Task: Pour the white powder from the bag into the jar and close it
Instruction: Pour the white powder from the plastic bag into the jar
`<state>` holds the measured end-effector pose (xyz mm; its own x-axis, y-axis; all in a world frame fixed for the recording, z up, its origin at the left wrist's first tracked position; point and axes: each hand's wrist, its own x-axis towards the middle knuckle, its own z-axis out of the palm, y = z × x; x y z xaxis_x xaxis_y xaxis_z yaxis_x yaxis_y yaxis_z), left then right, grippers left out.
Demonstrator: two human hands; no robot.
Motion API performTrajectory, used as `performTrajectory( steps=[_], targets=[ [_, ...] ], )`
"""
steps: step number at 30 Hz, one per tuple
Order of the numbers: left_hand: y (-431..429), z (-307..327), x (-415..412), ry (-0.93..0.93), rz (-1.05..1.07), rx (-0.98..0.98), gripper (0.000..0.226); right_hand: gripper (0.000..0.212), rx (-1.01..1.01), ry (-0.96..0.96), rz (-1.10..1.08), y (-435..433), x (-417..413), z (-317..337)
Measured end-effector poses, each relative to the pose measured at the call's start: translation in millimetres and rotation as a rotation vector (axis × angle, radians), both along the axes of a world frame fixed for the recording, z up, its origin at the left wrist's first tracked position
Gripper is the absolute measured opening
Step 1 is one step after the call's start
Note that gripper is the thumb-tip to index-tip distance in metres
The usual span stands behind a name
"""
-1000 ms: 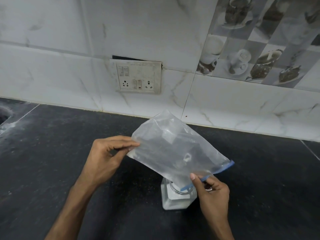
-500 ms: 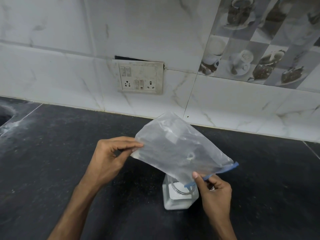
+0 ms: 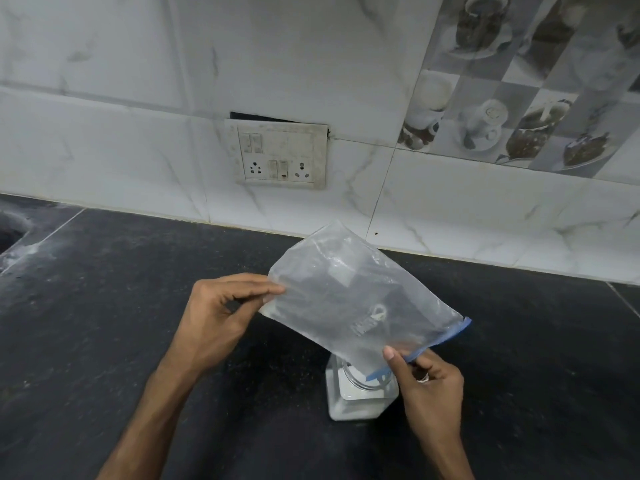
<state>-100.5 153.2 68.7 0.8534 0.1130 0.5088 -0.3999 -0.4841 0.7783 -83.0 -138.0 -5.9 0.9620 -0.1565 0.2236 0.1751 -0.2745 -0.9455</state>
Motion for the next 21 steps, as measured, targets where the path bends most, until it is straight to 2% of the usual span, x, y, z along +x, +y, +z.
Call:
performTrajectory(
  steps=[8, 12, 15, 18, 21],
  targets=[
    [1.8, -1.2, -0.2, 0.006, 0.004, -0.004, 0.026, 0.045, 0.010, -0.021, -0.013, 2.5, -1.3, 1.2],
    [-0.4, 0.0, -0.4, 0.002, 0.026, -0.050, 0.026, 0.023, -0.023, 0.008, 0.022, 3.1, -0.1, 0.9],
    [-3.0, -0.4, 0.8, -0.012, 0.016, -0.083, 0.032, 0.027, 0.007, 0.001, -0.017, 1.2, -0.6, 1.5],
    [-3.8, -1.7, 2.2, -0.004, 0.006, -0.118, 0.040, 0.004, -0.031, 0.010, 0.023, 3.9, -3.1, 3.2],
    [-4.6, -1.8, 3.6, -0.001, -0.006, -0.123, 0.055, 0.009, -0.002, 0.010, -0.024, 0.5, 0.1, 1.7]
  ],
)
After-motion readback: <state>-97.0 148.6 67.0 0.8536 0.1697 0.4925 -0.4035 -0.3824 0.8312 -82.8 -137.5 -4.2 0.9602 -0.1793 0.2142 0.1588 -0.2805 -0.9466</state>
